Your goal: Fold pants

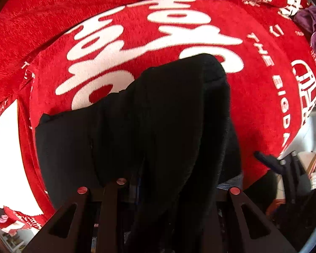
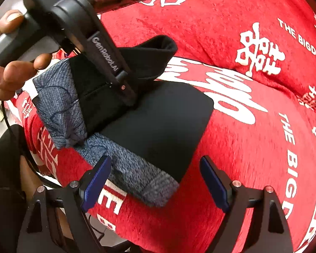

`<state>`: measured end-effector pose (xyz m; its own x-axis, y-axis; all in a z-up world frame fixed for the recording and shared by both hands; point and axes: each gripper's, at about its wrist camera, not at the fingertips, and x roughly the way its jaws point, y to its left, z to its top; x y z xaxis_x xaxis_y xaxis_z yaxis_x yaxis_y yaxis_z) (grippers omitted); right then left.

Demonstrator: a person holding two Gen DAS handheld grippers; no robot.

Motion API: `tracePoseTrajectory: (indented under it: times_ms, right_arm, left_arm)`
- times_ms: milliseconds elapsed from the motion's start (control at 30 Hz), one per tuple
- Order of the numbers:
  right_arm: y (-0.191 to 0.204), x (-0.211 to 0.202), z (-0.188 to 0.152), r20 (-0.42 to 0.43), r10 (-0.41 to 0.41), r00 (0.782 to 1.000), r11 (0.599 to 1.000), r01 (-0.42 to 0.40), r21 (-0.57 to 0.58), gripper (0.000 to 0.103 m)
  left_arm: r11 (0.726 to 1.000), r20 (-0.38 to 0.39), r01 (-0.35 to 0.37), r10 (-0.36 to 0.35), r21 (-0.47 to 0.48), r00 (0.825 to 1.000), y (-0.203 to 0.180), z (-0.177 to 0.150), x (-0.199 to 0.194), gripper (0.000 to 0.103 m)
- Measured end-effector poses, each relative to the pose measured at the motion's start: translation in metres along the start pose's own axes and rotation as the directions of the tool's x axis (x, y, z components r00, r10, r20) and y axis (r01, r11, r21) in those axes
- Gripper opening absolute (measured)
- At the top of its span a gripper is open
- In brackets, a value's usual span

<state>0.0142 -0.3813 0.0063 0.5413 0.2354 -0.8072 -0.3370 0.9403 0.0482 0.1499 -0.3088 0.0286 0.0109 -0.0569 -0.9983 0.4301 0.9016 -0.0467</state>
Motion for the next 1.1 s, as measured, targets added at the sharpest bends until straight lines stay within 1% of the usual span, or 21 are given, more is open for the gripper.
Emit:
tracePoseTrajectory:
  times_ms: [67, 133, 167, 200, 233, 267, 300, 333, 367, 400, 433, 500, 567, 600, 633, 700, 733, 833, 933, 1000, 1100]
  right_arm:
    - [-0.001, -0.002, -0.002, 0.005, 0.002, 1.0, 1.0, -0.002, 0.013, 0.088]
    - [-0.003, -0.005, -0.004, 0.018, 0.008, 1.0, 1.0, -0.008, 0.026, 0.088]
    - [-0.004, -0.006, -0.004, 0.021, 0.01, 1.0, 0.999, -0.011, 0.032, 0.089]
    - [-0.006, -0.005, -0.005, 0.021, 0.011, 1.0, 0.999, -0.012, 0.041, 0.089]
    - [-0.007, -0.005, -0.005, 0.019, 0.009, 1.0, 0.999, -0.01, 0.047, 0.089]
    - [-0.008, -0.004, -0.006, 0.016, 0.006, 1.0, 0.999, -0.007, 0.054, 0.089]
    - [-0.009, -0.004, -0.006, 0.013, 0.003, 1.0, 0.998, -0.004, 0.063, 0.089]
    - [-0.01, -0.004, -0.006, 0.011, -0.001, 1.0, 0.997, 0.001, 0.072, 0.089]
    - [-0.01, -0.005, -0.006, 0.011, -0.003, 1.0, 0.997, 0.002, 0.075, 0.089]
    - [-0.009, -0.007, -0.006, 0.014, -0.005, 1.0, 0.997, 0.004, 0.078, 0.089]
    - [-0.008, -0.009, -0.006, 0.018, -0.003, 1.0, 0.997, 0.002, 0.077, 0.089]
    - [-0.004, -0.014, -0.006, 0.032, 0.019, 0.999, 0.997, -0.022, 0.075, 0.089]
    - [0.0, -0.019, -0.006, 0.051, 0.052, 0.997, 0.996, -0.056, 0.071, 0.089]
    - [0.002, -0.02, -0.005, 0.057, 0.062, 0.996, 0.995, -0.066, 0.069, 0.089]
    - [0.004, -0.021, -0.005, 0.058, 0.064, 0.996, 0.995, -0.068, 0.069, 0.089]
    - [0.005, -0.02, -0.003, 0.056, 0.065, 0.996, 0.994, -0.07, 0.08, 0.089]
    - [0.005, -0.02, -0.003, 0.055, 0.069, 0.996, 0.993, -0.074, 0.088, 0.089]
    - [0.002, -0.018, -0.001, 0.065, 0.097, 0.993, 0.985, -0.105, 0.134, 0.089]
    - [-0.004, -0.013, 0.001, 0.052, 0.151, 0.987, 0.966, -0.159, 0.205, 0.089]
    - [-0.008, -0.013, -0.001, 0.035, 0.169, 0.985, 0.953, -0.172, 0.247, 0.089]
    - [-0.01, -0.024, -0.008, 0.032, 0.166, 0.986, 0.952, -0.169, 0.255, 0.089]
  left_arm:
    - [0.999, 0.034, 0.034, -0.034, 0.011, 0.999, -0.008, 0.003, -0.018, 0.025]
    - [0.999, 0.057, 0.038, -0.04, 0.026, 0.998, -0.018, 0.006, -0.025, 0.025]
    - [0.999, 0.054, 0.02, -0.022, 0.037, 0.998, -0.024, 0.008, -0.021, 0.025]
    - [0.999, 0.035, -0.004, 0.003, 0.047, 0.999, -0.028, 0.01, -0.011, 0.025]
    - [0.999, -0.004, -0.032, 0.032, 0.044, 0.999, -0.03, 0.013, 0.008, 0.025]
    - [0.999, -0.036, -0.038, 0.039, 0.03, 0.999, -0.028, 0.015, 0.025, 0.03]
    - [1.0, -0.041, -0.026, 0.026, 0.013, 0.999, -0.027, 0.017, 0.032, 0.033]
    - [1.0, -0.023, -0.01, 0.01, 0.005, 1.0, -0.027, 0.017, 0.033, 0.043]
    - [1.0, -0.016, 0.023, -0.023, 0.009, 1.0, -0.03, 0.017, 0.03, 0.062]
    - [0.998, -0.017, 0.062, -0.061, 0.018, 0.998, -0.033, 0.017, 0.026, 0.071]
    - [0.996, -0.008, 0.085, -0.085, 0.04, 0.996, -0.039, 0.016, 0.019, 0.075]
    - [0.994, 0.023, 0.058, -0.06, 0.093, 0.998, -0.05, 0.013, 0.004, 0.075]
    - [0.985, 0.044, 0.097, -0.104, 0.142, 0.994, -0.057, 0.009, -0.016, 0.075]
    - [0.979, 0.067, 0.125, -0.137, 0.161, 0.988, -0.057, 0.006, -0.028, 0.075]
    - [0.973, 0.101, 0.139, -0.159, 0.182, 0.982, -0.053, 0.002, -0.043, 0.076]
    - [0.973, 0.163, 0.122, -0.155, 0.197, 0.974, -0.042, -0.007, -0.065, 0.076]
    - [0.975, 0.193, 0.108, -0.146, 0.195, 0.97, -0.033, -0.013, -0.069, 0.076]
    - [0.989, 0.247, 0.04, -0.075, 0.142, 0.966, 0.0, -0.026, -0.07, 0.076]
    - [0.998, 0.254, 0.03, -0.043, 0.056, 0.966, 0.043, -0.047, -0.053, 0.076]
    - [1.0, 0.247, 0.022, -0.022, 0.005, 0.969, 0.064, -0.058, -0.039, 0.076]
    - [0.997, 0.23, 0.021, -0.002, -0.08, 0.973, 0.092, -0.079, -0.018, 0.076]
